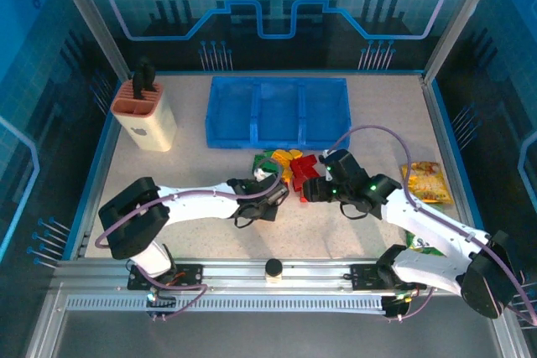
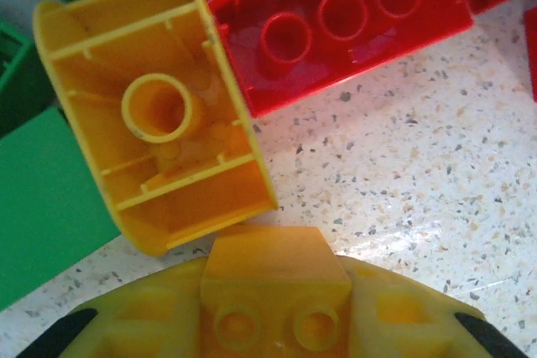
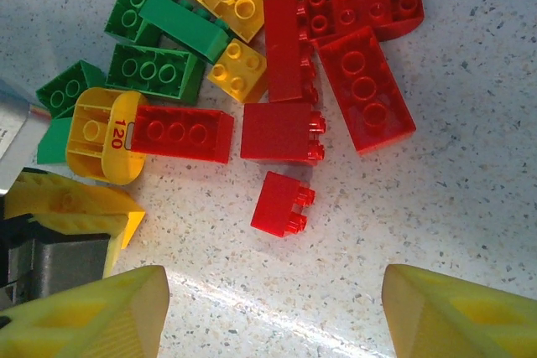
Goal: Sort the legos into containers by color
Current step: Pick up the lego from the middle-left of the table, then place the lego in the container.
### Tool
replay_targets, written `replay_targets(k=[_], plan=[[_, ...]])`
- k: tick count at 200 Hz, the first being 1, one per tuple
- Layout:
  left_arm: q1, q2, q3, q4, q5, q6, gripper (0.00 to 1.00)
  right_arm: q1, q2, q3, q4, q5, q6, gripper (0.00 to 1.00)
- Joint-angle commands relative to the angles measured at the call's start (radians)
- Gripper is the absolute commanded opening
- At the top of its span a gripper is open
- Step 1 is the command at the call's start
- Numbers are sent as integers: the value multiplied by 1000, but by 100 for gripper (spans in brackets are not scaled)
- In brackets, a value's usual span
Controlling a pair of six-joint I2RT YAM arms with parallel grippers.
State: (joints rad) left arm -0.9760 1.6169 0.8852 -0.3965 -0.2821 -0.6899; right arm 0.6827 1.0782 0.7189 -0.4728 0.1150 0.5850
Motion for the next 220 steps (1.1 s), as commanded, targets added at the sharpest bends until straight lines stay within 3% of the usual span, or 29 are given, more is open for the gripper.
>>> replay_targets(k=[1, 44, 61, 91, 110, 137, 187, 220], plan=[[-15, -25, 22, -73, -58, -16, 22, 15, -18, -14, 18, -6, 18, 68], [35, -258, -14, -78, -71, 4, 21, 15, -54, -20, -28, 38, 19, 69], [141, -362, -20, -74, -31, 37, 21, 15, -63, -41, -13, 46, 25, 69], [421, -425, 5, -23, 112, 110, 22, 16, -45, -43, -2, 17, 40, 69], [546, -340, 90, -19, 155, 156, 22, 17, -35, -51, 17, 3, 41, 69], [656, -151, 253, -20, 225, 185, 21, 21, -24, -46, 22, -10, 42, 68], [706, 218, 610, -123, 201, 250, 21, 28, -36, -49, 26, -17, 44, 68], [714, 354, 749, -178, 188, 278, 22, 31, -44, -51, 8, -15, 38, 68]])
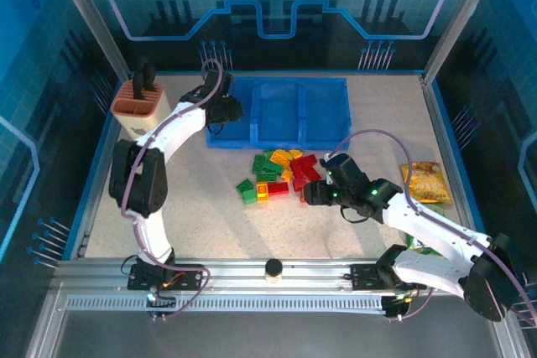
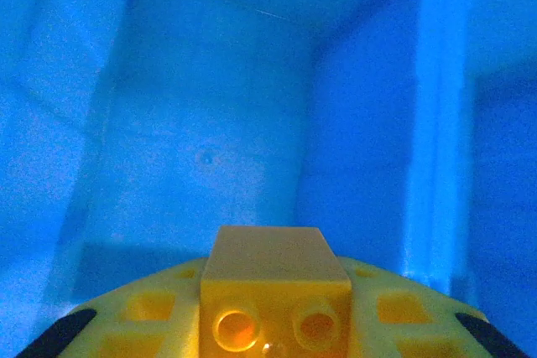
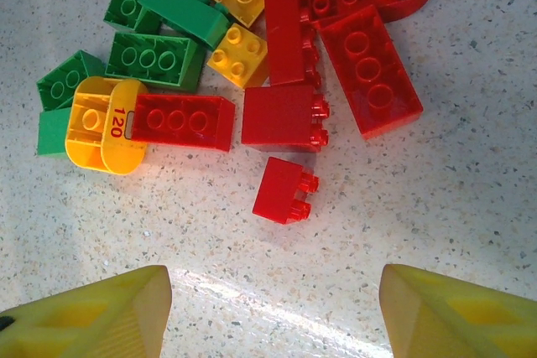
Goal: Sort the legos into containers by color
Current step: Place the lego in the container.
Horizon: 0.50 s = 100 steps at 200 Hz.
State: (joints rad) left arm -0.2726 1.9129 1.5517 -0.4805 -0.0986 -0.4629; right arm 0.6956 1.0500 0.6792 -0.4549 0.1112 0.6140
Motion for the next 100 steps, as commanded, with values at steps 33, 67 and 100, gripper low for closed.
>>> replay_targets(k=[33, 67, 100], plan=[[14, 108, 137, -121, -3, 58, 25, 18, -22, -22, -7, -6, 9, 68], [13, 119, 136, -119, 4, 52, 29, 18, 1, -21, 11, -14, 9, 68], [13, 117, 134, -122, -6, 56, 33, 17, 31, -10, 21, -19, 5, 68]])
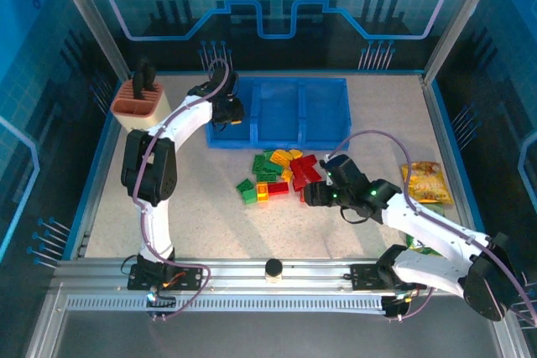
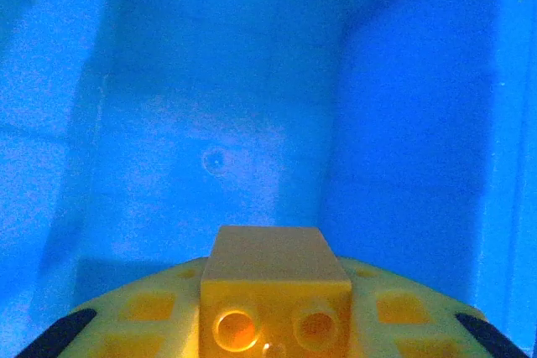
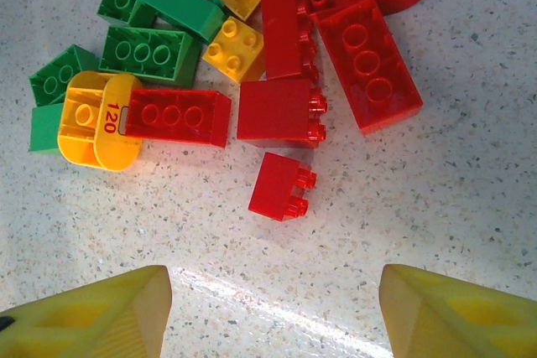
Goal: Sort the legos into containers by color
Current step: Place the lego in the container.
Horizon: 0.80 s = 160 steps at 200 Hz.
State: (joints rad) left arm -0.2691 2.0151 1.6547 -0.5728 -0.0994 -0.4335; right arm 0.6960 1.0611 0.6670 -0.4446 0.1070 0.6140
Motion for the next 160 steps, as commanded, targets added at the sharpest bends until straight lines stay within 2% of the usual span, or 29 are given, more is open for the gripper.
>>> replay_targets(k=[1, 20, 30, 44, 100, 135, 160], plan=[[10, 14, 31, -29, -5, 28, 33, 17, 21, 2, 10, -15, 5, 68], [10, 11, 33, -29, -6, 29, 37, 17, 28, 6, 11, -15, 1, 68], [10, 10, 39, -33, -2, 28, 44, 16, 30, 8, 10, -14, 1, 68], [10, 2, 39, -31, 0, 27, 48, 17, 30, 9, 10, -12, 0, 68], [10, -54, 32, -23, -14, 26, 55, 17, 35, 21, 6, 0, -4, 68], [22, -142, -20, 7, -74, 29, 64, 14, 76, 77, -29, 34, -23, 69], [74, -188, -39, -3, -119, 14, 69, -10, 131, 130, -56, 51, -35, 69]])
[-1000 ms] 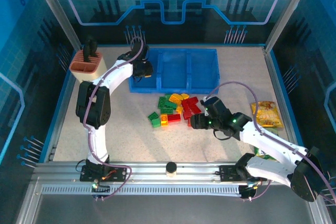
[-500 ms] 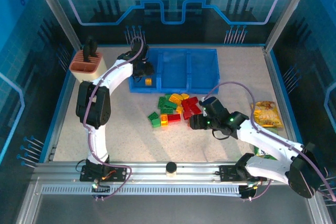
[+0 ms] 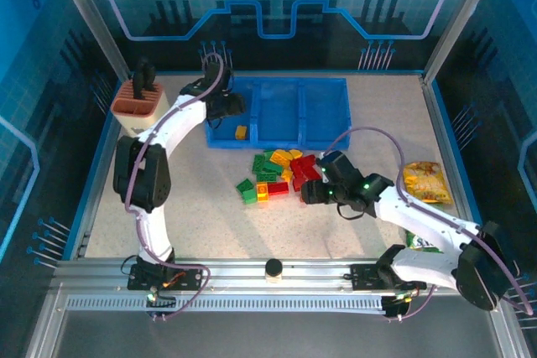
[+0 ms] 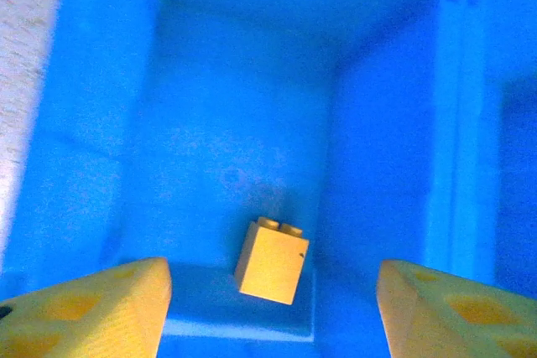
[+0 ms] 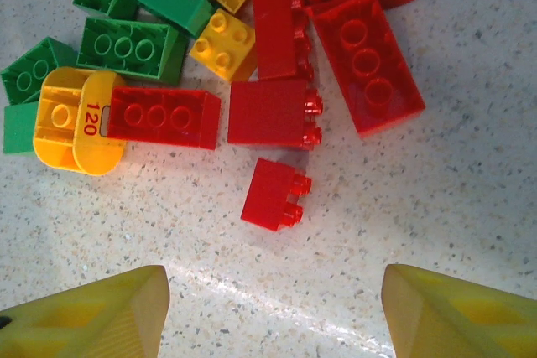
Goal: Sort the legos into containers by color
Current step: Place the lego in the container, then move the container to the top-center of the table.
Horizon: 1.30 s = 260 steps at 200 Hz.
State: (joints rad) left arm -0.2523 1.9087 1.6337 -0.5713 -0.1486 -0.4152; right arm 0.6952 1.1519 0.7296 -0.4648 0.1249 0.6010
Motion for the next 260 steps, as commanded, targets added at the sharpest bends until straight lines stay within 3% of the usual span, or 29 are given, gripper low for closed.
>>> replay_targets(k=[1, 26, 63, 96, 161, 236, 260], plan=[[60, -83, -18, -6, -70, -6, 70, -11, 43, 69, -36, 32, -23, 69], [124, -85, -25, -36, -49, -25, 69, -68, 106, 125, -56, -7, -29, 68], [146, -93, -95, -7, -35, -23, 68, -101, 175, 190, -62, -22, -37, 62], [182, -59, -111, 31, 96, -42, 66, -151, 259, 254, -55, -59, -65, 54], [179, -26, -135, 41, 176, -56, 58, -232, 550, 539, -93, -71, -145, 41], [180, -110, -193, 47, 156, -36, 59, -276, 824, 806, -161, -94, -174, 16], [180, -185, -213, 45, 151, -35, 60, -274, 827, 817, -166, -94, -175, 14]])
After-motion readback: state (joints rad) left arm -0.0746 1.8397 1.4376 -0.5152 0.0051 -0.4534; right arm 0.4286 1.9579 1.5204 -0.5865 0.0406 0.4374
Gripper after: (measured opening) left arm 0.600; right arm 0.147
